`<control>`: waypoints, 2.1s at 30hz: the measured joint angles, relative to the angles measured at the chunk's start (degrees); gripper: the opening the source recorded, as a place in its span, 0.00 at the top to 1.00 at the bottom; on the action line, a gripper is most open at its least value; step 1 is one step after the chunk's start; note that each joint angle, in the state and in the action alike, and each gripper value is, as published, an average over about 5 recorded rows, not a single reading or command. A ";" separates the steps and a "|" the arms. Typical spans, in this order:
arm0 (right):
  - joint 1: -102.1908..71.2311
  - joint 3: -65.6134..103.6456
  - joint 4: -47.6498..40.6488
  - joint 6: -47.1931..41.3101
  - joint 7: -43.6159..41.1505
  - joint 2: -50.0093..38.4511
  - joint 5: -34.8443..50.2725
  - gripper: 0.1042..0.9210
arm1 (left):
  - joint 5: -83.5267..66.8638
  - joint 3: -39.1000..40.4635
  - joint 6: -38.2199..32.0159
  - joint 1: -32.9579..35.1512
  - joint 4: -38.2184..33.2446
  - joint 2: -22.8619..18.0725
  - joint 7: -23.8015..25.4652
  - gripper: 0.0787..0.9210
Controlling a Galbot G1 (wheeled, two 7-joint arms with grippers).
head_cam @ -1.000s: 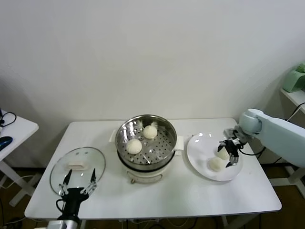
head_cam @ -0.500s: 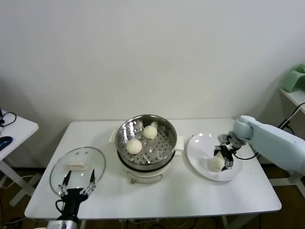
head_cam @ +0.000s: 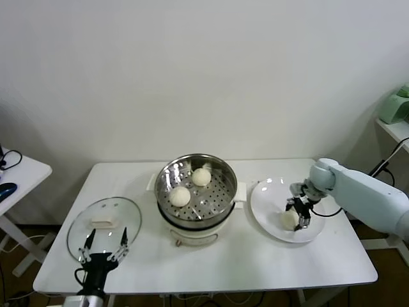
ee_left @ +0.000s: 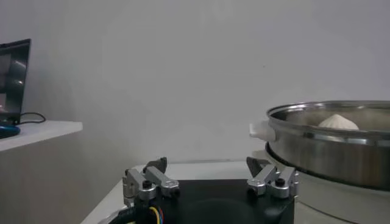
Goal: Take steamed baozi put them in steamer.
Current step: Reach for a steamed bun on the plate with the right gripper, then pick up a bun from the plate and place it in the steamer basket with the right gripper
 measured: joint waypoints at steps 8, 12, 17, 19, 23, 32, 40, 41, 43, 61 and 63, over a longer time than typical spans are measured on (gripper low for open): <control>0.18 0.25 0.01 0.09 0.05 0.01 0.01 0.27 | 0.00 0.00 0.02 -0.17 0.01 0.02 0.00 0.12; 0.85 0.19 0.27 0.37 0.05 0.07 0.23 0.28 | 0.00 0.00 0.03 -0.16 -0.01 0.02 0.00 0.12; 3.04 -0.65 1.12 1.39 -0.16 -0.03 0.74 0.28 | 0.00 -0.03 0.07 -0.07 -0.17 0.12 0.00 0.12; 4.83 -1.41 1.86 2.22 -0.45 -0.11 1.02 0.28 | 0.01 -0.03 0.13 -0.08 -0.26 0.18 0.00 0.12; 10.29 -3.95 4.30 4.70 -1.27 -0.12 1.52 0.28 | 0.10 0.01 0.29 -0.05 -0.52 0.24 -0.01 0.12; 26.51 -9.53 12.68 15.17 -2.65 2.39 -3.05 0.28 | 0.53 1.00 0.77 0.10 -0.89 0.50 -0.07 0.12; 33.86 -10.83 21.34 22.85 -2.70 6.60 -9.27 0.28 | 0.76 1.53 1.07 0.32 -0.95 0.71 -0.10 0.12; 34.08 -10.78 22.28 23.47 -2.64 7.33 -10.05 0.28 | 0.79 1.60 1.11 0.43 -1.02 0.77 -0.10 0.12; 34.14 -10.52 23.80 24.57 -2.49 8.91 -11.59 0.28 | 0.91 1.80 1.25 0.68 -1.24 0.96 -0.10 0.12; 26.31 -10.59 25.64 32.83 -1.65 23.52 -22.65 0.28 | 1.70 2.83 1.72 2.28 -1.75 2.36 0.07 0.12; 25.42 -10.96 25.33 33.60 -1.58 24.54 -23.60 0.28 | 1.81 2.96 1.71 2.27 -1.73 2.35 0.12 0.12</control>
